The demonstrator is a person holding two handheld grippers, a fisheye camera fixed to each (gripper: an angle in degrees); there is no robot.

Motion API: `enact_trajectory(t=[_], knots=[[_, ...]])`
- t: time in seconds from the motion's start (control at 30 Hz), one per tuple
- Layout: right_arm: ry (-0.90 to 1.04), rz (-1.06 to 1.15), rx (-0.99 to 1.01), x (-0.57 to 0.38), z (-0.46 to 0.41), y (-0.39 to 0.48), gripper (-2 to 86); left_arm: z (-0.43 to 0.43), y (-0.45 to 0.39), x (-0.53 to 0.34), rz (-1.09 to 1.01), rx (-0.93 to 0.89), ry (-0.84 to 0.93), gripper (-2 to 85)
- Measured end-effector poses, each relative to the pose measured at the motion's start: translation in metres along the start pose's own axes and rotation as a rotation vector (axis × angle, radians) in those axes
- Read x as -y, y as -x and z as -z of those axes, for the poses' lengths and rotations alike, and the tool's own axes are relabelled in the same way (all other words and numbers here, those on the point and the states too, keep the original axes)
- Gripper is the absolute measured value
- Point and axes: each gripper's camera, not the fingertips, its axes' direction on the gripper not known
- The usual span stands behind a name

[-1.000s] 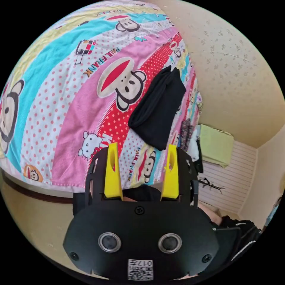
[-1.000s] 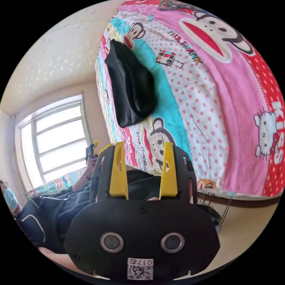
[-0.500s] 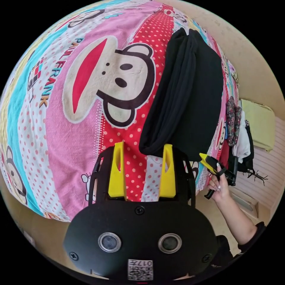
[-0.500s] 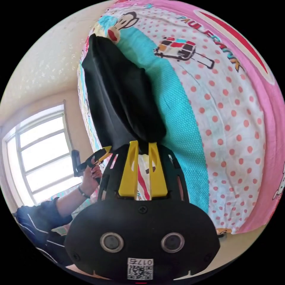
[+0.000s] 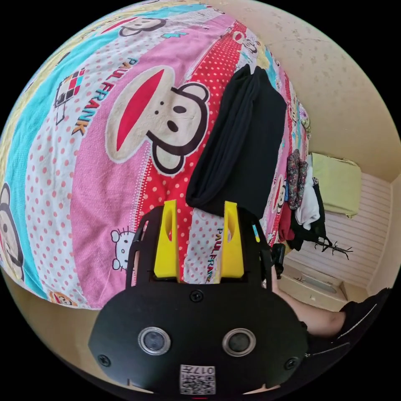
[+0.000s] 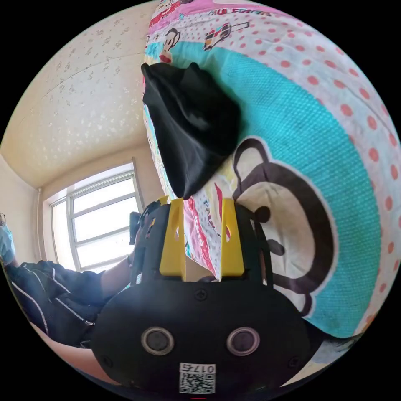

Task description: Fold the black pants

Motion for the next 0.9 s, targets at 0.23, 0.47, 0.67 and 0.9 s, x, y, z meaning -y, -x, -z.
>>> enact_trajectory(t=[0.23, 0.47, 0.67, 0.9], knots=[[-0.283, -0.203, 0.176, -0.005, -0.036, -0.018, 13.0, 0.002, -0.053, 0.063, -0.217, -0.071, 0.012, 14.6], [-0.549, -0.403, 0.426, -0.034, -0.043, -0.052, 12.5, -0.083, -0.036, 0.105, -0.249, 0.031, 0.409, 7.9], [-0.612, -0.468, 0.42, -0.018, -0.044, -0.051, 11.8, -0.077, 0.016, 0.096, -0.113, -0.068, 0.365, -0.8], [-0.511, -0.454, 0.422, -0.017, -0.031, -0.05, 6.6, -0.064, 0.017, 0.078, -0.184, -0.011, 0.405, -1.0]])
